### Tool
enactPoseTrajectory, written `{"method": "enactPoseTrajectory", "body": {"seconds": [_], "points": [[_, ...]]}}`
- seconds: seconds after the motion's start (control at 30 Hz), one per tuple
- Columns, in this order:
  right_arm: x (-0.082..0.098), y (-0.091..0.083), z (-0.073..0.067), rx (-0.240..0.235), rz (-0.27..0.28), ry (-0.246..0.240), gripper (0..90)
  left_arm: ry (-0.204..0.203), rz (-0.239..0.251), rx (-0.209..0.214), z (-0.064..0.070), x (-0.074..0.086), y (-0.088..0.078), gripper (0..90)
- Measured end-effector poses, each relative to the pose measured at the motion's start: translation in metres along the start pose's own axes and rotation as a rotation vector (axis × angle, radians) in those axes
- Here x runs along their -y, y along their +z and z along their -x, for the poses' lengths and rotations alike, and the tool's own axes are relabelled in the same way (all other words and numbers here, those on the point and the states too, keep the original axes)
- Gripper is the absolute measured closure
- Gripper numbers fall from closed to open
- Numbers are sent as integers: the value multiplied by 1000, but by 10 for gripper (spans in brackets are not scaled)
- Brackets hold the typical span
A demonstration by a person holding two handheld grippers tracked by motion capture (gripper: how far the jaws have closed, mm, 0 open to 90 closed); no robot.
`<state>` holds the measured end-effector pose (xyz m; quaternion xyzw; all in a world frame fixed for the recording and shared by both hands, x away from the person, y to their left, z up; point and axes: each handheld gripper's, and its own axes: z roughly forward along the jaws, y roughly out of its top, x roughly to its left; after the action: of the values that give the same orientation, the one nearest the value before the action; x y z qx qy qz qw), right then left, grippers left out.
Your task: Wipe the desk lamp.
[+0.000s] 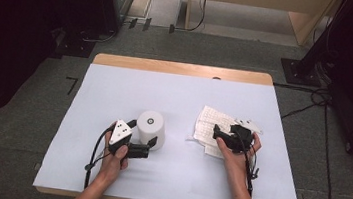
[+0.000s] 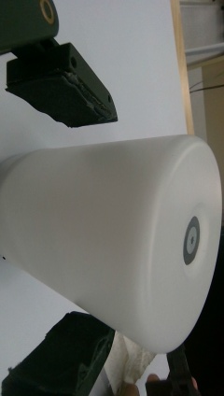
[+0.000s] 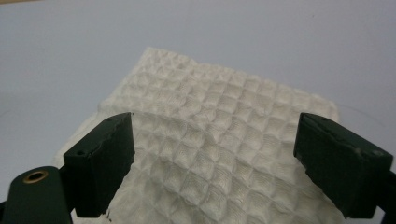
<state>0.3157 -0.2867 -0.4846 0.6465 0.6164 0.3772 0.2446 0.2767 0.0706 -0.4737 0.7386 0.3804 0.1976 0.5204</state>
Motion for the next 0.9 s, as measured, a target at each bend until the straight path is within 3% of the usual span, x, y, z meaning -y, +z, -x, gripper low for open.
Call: {"method": "enactPoseTrajectory", "body": {"seconds": [0.1,0.23,0.33,0.37,0.5,0.7,0.73,0.77,0.83,0.9], "points": [[3,11,-1,12,-37,-8,102,-7,-7,-3,1,1,3,50],[1,13,-2,14,-41,-17,102,-28,6,13,0,1,4,50],[3,16,-7,30,-69,-61,85,-33,-4,12,0,2,8,52],[3,21,-12,50,-125,-103,66,-26,-14,0,2,3,11,52],[3,23,-15,73,-150,-135,91,-24,-13,-6,2,3,11,52],[5,19,-15,75,-126,-147,291,-18,-43,-27,5,4,17,58],[5,18,-15,79,-115,-141,356,-17,-49,-31,5,4,17,59],[6,16,-13,75,-91,-138,613,-21,-55,-33,6,4,18,62],[6,14,-9,40,-79,-121,755,-18,-58,-30,5,4,19,63],[6,14,-7,19,-76,-102,785,-17,-58,-28,5,4,18,64]]}}
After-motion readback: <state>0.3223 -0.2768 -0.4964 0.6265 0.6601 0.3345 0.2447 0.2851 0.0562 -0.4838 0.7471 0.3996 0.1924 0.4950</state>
